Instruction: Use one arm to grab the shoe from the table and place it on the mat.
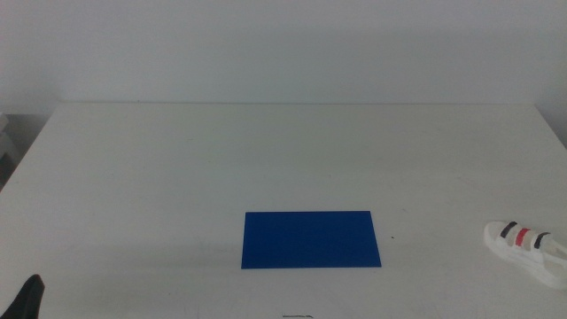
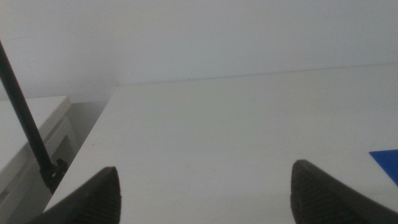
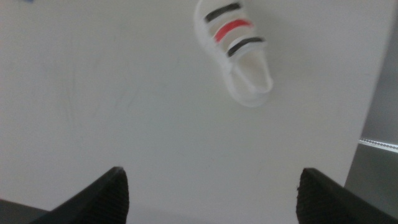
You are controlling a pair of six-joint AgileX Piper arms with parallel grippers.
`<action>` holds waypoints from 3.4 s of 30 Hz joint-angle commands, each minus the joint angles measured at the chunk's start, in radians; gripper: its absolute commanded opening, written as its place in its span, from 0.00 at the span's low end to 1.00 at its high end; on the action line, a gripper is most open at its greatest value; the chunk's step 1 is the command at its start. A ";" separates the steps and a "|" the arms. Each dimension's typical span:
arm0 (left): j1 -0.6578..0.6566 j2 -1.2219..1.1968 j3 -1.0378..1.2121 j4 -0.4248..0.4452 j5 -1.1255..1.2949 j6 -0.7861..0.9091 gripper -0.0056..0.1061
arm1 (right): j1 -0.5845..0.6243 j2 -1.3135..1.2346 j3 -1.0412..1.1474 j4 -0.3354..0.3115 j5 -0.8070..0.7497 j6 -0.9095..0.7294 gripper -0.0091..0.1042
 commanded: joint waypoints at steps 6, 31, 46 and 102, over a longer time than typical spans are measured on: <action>-0.004 -0.019 -0.003 -0.009 -0.083 -0.015 0.89 | -0.014 0.198 -0.043 -0.017 -0.023 -0.105 0.87; -0.004 -0.019 -0.003 -0.009 -0.083 -0.015 0.89 | -0.074 0.605 -0.146 -0.095 -0.284 -0.269 0.87; -0.004 -0.019 -0.003 -0.009 -0.083 -0.015 0.89 | -0.074 0.741 -0.146 -0.060 -0.315 -0.368 0.79; -0.004 -0.019 -0.003 -0.009 -0.083 -0.015 0.89 | 0.674 1.069 -0.888 -0.042 0.059 -0.597 0.07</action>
